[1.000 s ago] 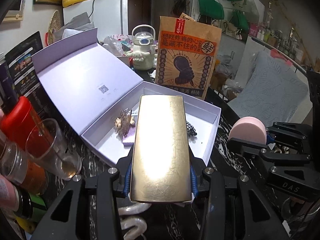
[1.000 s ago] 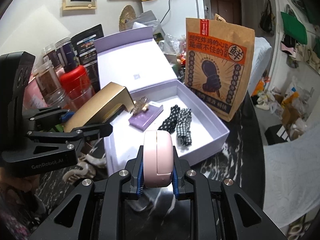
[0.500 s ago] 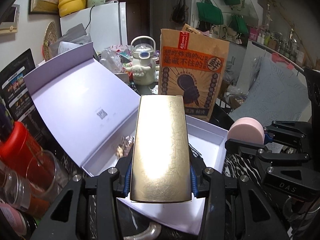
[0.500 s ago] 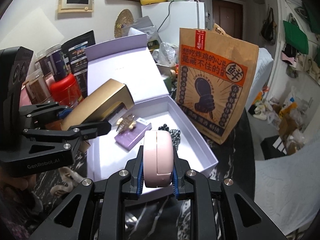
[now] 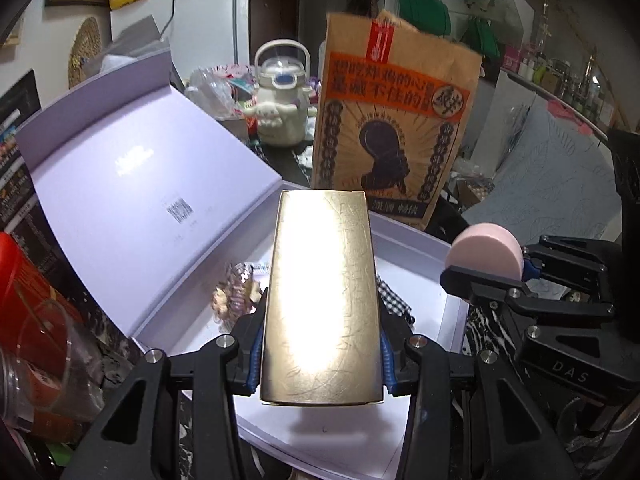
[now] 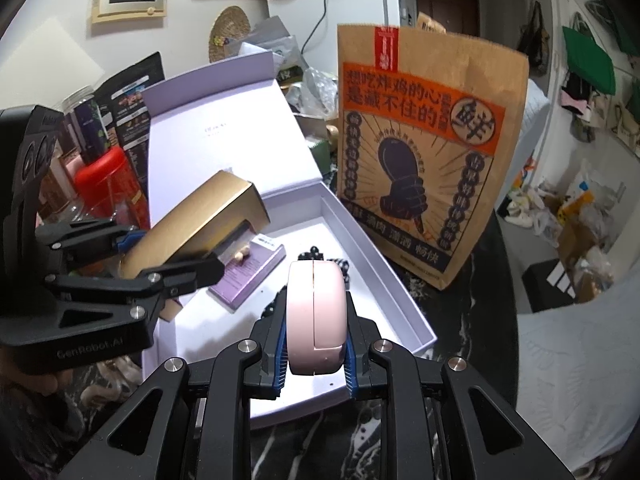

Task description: Organize rigid objects

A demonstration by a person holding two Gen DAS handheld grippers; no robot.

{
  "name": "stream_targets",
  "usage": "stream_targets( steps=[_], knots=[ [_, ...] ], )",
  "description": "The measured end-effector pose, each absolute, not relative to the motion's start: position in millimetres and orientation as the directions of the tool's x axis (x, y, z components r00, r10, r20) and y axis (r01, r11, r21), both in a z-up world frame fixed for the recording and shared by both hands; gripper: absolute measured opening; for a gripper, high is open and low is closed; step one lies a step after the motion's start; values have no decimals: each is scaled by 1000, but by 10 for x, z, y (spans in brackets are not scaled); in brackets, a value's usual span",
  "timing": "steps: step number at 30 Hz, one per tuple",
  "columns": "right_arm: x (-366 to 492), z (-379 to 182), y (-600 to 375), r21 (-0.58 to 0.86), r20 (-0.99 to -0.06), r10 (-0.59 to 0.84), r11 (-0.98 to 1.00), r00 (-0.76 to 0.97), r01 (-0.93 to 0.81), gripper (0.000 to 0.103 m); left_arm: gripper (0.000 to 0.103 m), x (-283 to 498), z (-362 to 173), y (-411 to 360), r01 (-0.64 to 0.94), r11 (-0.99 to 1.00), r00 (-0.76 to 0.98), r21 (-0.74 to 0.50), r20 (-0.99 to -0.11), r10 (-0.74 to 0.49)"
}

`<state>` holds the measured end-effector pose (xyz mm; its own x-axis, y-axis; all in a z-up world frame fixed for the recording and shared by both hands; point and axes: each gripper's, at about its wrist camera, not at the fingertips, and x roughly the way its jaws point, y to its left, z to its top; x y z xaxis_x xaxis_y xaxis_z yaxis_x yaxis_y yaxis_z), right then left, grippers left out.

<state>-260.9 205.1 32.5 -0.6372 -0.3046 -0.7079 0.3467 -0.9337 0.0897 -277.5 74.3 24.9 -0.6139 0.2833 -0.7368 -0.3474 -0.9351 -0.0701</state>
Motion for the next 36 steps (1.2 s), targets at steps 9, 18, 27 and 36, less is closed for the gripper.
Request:
stream_targets(
  steps=[9,18,27,36],
  knots=[
    [-2691,126,2057,97,-736,-296,-936,-609,338,22,43,-2794,51,814,-359,-931,-566,-73,-776,279],
    [-2694,-1,1983,112,-755,-319,-923,-573,367,22,43,-2803,-111,832,-365,-928,-522,-74,-809,270],
    [-2702,-137,1900,118,-790,-322,-915,-521,386,22,43,-2826,-288,821,-350,-931,-452,-99,-853,261],
    [-2721,-166,1844,126,-809,-331,-905,-485,407,22,43,-2826,-304,821,-344,-932,-426,-118,-865,266]
  ],
)
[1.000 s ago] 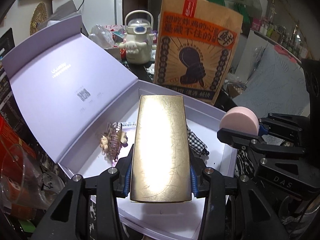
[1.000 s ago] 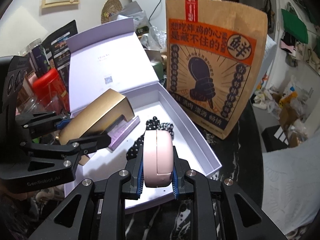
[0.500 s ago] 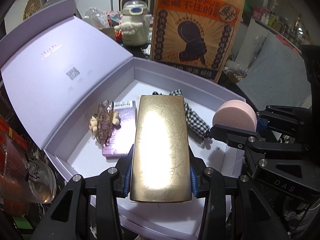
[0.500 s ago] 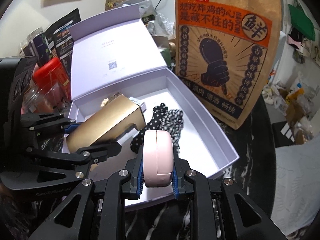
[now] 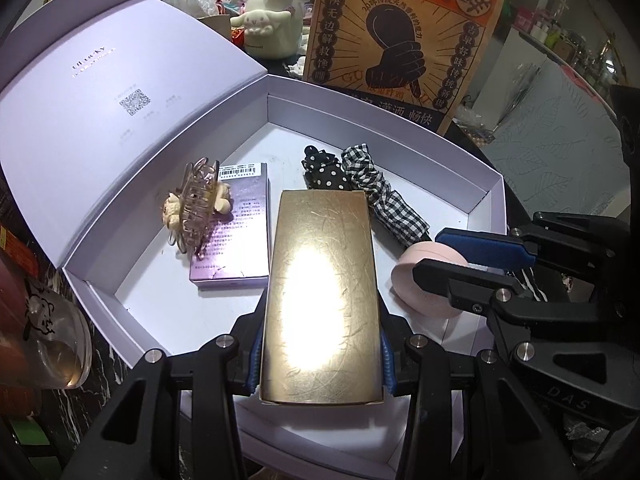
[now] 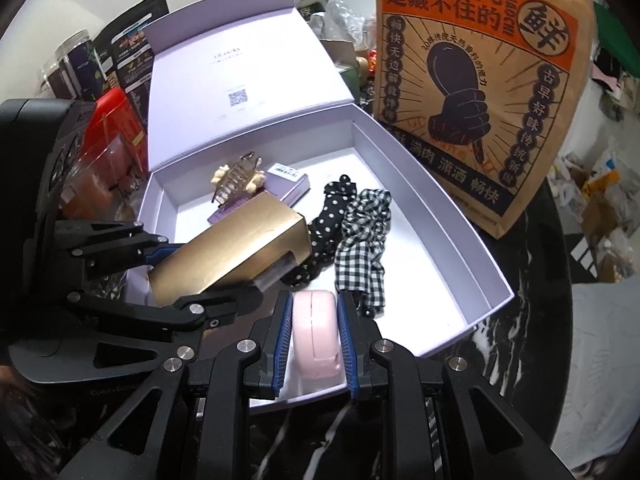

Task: Organize rigid objects
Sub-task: 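Lower the gold case and pink compact into the gift box and open both tools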

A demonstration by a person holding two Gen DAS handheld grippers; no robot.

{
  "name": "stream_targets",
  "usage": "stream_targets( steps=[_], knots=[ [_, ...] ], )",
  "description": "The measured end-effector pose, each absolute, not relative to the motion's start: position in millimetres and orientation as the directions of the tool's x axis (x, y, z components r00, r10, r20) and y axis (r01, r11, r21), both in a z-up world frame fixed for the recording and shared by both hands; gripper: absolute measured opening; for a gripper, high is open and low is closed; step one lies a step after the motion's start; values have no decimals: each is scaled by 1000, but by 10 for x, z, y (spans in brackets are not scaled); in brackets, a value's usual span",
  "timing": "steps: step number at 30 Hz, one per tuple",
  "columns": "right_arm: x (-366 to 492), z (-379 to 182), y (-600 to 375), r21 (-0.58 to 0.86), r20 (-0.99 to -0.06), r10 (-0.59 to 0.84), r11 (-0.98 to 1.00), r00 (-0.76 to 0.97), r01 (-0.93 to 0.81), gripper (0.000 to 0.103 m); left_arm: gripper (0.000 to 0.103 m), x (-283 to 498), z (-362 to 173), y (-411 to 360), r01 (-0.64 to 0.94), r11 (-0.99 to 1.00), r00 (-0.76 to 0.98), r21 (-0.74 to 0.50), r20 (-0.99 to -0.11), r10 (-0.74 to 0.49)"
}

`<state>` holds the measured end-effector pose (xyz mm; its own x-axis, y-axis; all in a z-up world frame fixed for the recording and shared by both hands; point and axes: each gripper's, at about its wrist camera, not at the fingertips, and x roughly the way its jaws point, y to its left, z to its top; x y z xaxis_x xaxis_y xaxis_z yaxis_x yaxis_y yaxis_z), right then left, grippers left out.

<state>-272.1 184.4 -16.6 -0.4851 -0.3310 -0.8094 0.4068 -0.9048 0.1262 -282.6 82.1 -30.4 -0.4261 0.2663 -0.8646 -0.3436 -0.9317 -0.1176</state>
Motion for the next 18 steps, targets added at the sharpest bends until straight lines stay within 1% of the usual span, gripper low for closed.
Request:
stream_targets(
  steps=[4,8,18],
  knots=[
    [-2746,-161,1822,106,-819,-311,-908,-483,405,22,43,-2822,-340,829,-342,-932,-414,-118,-872,262],
    [-2742,-167,1840,105,-823,-304,-911,-480,399,22,43,-2797,-371,885,-355,-932,-424,-76,-875,233],
    [-2675,-90,1896,76,-818,-278,-920,-504,384,22,43,-2748,-368,929,-362,-931,-422,-52,-881,213]
  ],
)
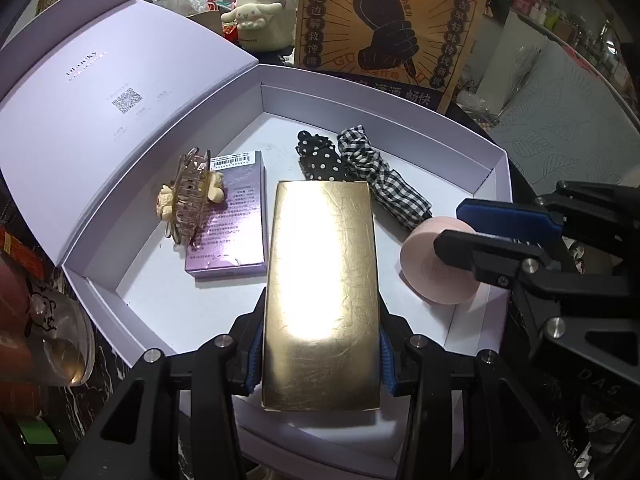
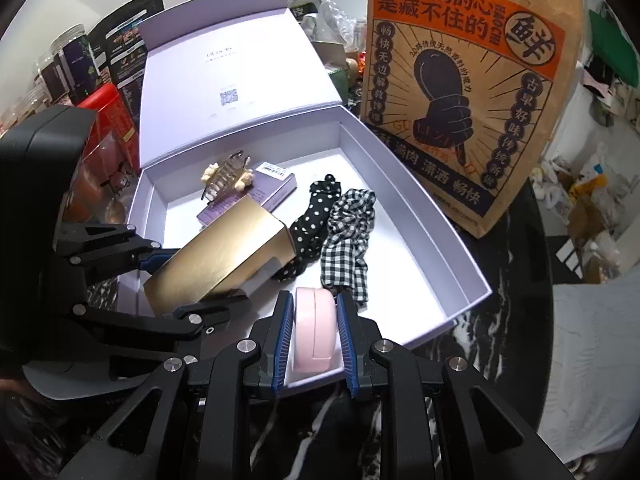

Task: Organize rigid objects
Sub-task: 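Lower the gold case and pink compact into the gift box and open both tools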

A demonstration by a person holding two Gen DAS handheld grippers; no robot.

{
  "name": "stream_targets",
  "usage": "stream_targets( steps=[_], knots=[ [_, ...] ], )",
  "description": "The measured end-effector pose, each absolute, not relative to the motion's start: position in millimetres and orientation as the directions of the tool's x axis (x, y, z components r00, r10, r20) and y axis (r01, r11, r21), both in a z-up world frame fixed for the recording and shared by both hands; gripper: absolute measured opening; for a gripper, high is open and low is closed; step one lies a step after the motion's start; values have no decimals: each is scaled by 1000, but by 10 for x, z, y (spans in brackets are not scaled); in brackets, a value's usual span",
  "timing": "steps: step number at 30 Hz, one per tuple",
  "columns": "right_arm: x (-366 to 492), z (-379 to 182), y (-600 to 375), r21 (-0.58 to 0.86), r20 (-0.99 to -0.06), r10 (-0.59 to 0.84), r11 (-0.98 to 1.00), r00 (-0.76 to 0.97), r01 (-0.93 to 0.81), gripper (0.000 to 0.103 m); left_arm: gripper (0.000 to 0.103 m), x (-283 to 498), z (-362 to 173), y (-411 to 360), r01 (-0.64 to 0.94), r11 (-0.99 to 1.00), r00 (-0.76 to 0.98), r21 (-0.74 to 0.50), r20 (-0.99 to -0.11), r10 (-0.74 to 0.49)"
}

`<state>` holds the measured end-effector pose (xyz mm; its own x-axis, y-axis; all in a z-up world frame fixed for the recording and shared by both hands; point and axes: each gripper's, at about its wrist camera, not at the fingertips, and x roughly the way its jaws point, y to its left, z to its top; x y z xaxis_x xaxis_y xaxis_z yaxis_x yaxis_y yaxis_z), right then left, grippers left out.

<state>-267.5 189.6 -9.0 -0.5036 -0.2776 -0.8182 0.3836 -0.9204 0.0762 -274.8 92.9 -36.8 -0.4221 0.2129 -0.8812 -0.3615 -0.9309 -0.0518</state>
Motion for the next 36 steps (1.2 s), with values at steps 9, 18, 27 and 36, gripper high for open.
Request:
stream_targets(
  steps=[9,18,27,36],
  knots=[
    [-2568,-8,1950,77,-809,-270,-929,-522,362,22,43,-2610,-313,961,-387,-919,-412,-71,-879,242],
    [-2469,87,2006,87,-791,-278,-933,-545,350,23,43,-2504,-255,912,-372,-922,-406,-109,-874,267],
    [-2381,171,2002,74,-784,-265,-938,-561,339,26,47,-2450,-217,893,-355,-925,-407,-137,-868,285],
    [-2259,260,2086,74,-772,-249,-949,-585,306,32,48,-2435,-161,900,-361,-922,-422,-137,-858,292]
  ],
)
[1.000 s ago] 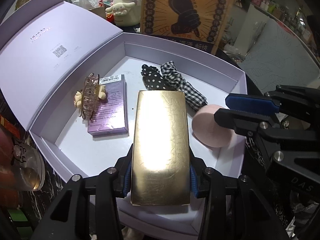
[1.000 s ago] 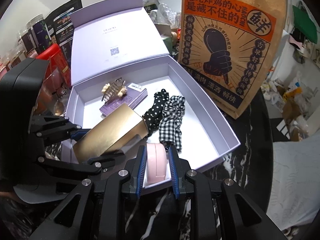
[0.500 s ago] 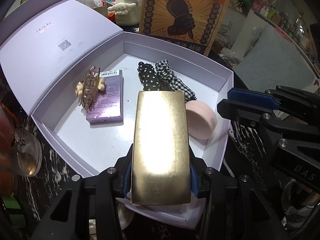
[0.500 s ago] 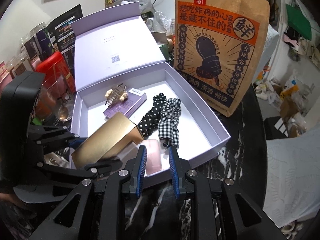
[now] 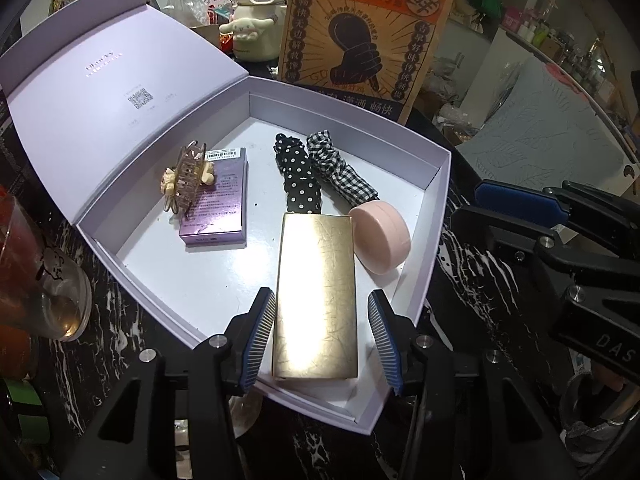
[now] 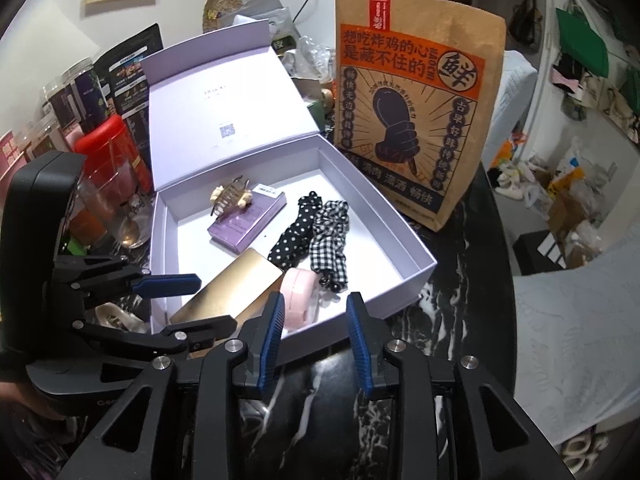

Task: Organize rigid objects
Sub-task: 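Lower the gold case and pink compact into the gift box and open both tools, then withdraw both tools from the gift box toward the pearly clip and glass holder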

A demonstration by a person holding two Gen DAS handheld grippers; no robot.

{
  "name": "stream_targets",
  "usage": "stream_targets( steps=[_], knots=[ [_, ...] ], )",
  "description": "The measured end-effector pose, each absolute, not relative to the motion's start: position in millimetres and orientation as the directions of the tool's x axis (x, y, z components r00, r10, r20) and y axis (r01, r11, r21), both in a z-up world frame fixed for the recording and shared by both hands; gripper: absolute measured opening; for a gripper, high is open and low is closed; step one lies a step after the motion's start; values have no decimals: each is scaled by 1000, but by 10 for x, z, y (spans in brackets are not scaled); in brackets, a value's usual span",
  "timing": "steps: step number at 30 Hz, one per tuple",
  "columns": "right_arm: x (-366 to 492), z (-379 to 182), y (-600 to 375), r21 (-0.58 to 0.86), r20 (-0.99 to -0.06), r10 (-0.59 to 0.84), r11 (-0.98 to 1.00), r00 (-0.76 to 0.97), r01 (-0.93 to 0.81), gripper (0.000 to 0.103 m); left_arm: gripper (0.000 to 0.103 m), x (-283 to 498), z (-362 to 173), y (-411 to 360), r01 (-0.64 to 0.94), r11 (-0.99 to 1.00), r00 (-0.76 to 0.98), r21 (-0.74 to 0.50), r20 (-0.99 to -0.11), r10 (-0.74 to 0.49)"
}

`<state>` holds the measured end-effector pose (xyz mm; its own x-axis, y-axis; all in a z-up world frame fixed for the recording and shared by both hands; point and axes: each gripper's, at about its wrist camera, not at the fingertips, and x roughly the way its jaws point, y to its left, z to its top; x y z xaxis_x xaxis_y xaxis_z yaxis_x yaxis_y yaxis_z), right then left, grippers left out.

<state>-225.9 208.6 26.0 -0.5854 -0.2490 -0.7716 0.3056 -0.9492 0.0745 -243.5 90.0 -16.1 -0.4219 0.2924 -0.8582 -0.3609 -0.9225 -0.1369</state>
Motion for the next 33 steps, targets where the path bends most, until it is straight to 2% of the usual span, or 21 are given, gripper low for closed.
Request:
stream_targets(
  steps=[3,7,8,11,16,18,20,24,33],
  knots=[
    [-2211,289,2085,73,-767,-250,-949,-591,307,32,49,-2403,-133,889,-353,-926,-420,-132,-862,283],
    [-2161,319,2070,69,-761,-250,-949,-599,308,33,64,-2376,-91,859,-343,-930,-439,-128,-854,280],
    [-2149,330,2071,70,-759,-251,-949,-600,308,36,65,-2348,-63,846,-341,-931,-446,-129,-850,281],
    [-2108,368,2078,74,-753,-254,-949,-607,306,37,65,-2307,2,824,-335,-934,-463,-124,-842,277],
    [-2031,436,2074,75,-739,-258,-950,-622,304,45,65,-2224,83,788,-325,-940,-485,-107,-834,263],
    [-1998,458,2069,67,-731,-253,-951,-633,303,60,66,-2181,110,773,-323,-941,-493,-100,-831,258],
    [-1964,483,2060,61,-723,-252,-951,-643,303,61,66,-2136,145,749,-319,-943,-501,-94,-828,252],
    [-1883,527,2029,51,-713,-248,-951,-655,304,73,66,-2058,201,710,-315,-945,-516,-83,-821,244],
    [-1663,638,1968,16,-693,-226,-954,-685,298,76,66,-1914,277,618,-300,-950,-545,-87,-802,245]
  ],
)
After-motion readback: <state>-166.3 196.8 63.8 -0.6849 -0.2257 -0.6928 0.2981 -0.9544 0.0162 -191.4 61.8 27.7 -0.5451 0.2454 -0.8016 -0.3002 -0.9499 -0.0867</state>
